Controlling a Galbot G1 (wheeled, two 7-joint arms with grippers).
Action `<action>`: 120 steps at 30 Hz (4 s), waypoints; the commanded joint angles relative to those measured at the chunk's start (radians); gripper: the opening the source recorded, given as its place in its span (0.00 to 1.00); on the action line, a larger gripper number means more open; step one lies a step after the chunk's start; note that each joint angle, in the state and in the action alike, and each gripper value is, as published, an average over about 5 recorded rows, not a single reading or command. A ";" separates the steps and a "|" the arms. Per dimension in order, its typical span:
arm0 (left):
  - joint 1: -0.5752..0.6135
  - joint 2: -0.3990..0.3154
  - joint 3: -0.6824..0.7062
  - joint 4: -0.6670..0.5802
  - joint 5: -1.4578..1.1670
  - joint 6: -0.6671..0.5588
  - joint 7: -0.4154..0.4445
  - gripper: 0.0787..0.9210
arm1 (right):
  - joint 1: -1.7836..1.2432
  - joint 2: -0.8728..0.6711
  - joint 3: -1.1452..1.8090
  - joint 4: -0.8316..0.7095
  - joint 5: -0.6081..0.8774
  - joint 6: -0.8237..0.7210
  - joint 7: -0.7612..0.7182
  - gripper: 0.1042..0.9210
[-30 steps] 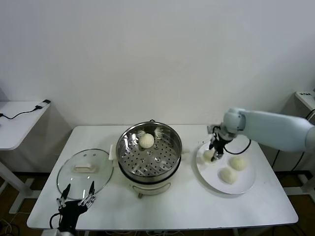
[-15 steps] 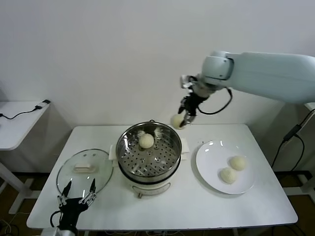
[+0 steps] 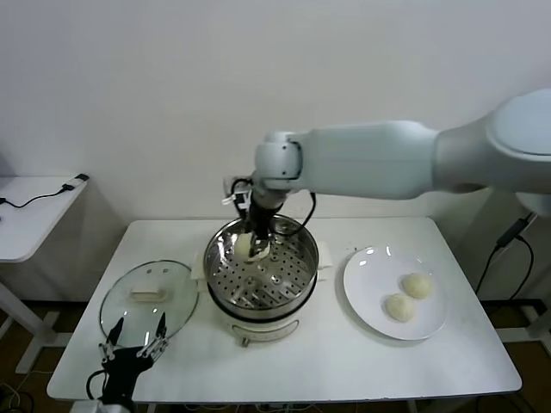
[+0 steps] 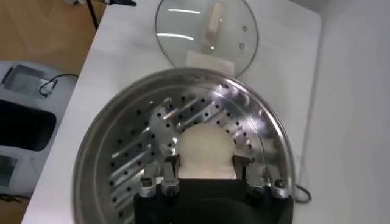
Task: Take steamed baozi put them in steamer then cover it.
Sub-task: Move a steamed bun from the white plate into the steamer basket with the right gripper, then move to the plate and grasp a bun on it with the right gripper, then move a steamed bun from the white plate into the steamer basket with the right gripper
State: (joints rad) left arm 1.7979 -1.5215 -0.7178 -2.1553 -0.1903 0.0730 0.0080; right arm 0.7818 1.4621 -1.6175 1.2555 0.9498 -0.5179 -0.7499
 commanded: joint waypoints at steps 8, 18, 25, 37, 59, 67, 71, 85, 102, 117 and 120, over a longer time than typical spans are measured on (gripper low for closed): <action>0.003 -0.001 0.003 0.006 0.000 -0.004 0.000 0.88 | -0.179 0.140 0.014 -0.156 -0.068 -0.027 0.058 0.62; 0.002 -0.001 0.002 -0.003 0.001 0.003 0.002 0.88 | -0.032 0.020 0.009 -0.052 -0.045 0.047 -0.032 0.87; -0.001 0.001 0.004 -0.012 0.001 0.009 0.004 0.88 | 0.212 -0.306 -0.124 0.101 -0.129 0.252 -0.273 0.88; -0.009 0.004 0.003 -0.007 -0.003 0.013 0.005 0.88 | 0.195 -0.873 -0.375 0.244 -0.511 0.344 -0.289 0.88; 0.011 -0.013 -0.002 0.008 0.012 0.003 0.004 0.88 | -0.497 -0.802 0.176 -0.021 -0.658 0.217 -0.125 0.88; 0.010 -0.014 -0.002 0.014 0.014 0.003 0.003 0.88 | -0.524 -0.780 0.204 -0.032 -0.646 0.201 -0.119 0.88; 0.008 -0.013 -0.001 0.014 0.015 0.006 0.004 0.88 | -0.515 -0.778 0.203 -0.023 -0.634 0.196 -0.124 0.81; 0.005 -0.013 0.010 0.009 0.023 0.012 0.004 0.88 | -0.170 -0.729 0.038 0.022 -0.604 0.267 -0.225 0.69; -0.001 0.002 0.011 0.005 0.030 0.021 0.005 0.88 | 0.310 -0.200 0.087 0.325 -0.497 0.811 -0.376 0.69; 0.017 -0.007 0.001 -0.007 0.017 0.010 0.002 0.88 | -0.016 -0.049 0.009 0.234 -0.990 0.925 -0.267 0.69; 0.017 -0.008 -0.002 -0.006 0.013 0.009 0.002 0.88 | -0.071 -0.039 0.004 0.199 -1.019 0.897 -0.238 0.69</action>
State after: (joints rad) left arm 1.8143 -1.5298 -0.7199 -2.1611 -0.1753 0.0814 0.0094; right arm 0.8244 1.3450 -1.5960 1.4830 0.0999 0.3274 -1.0301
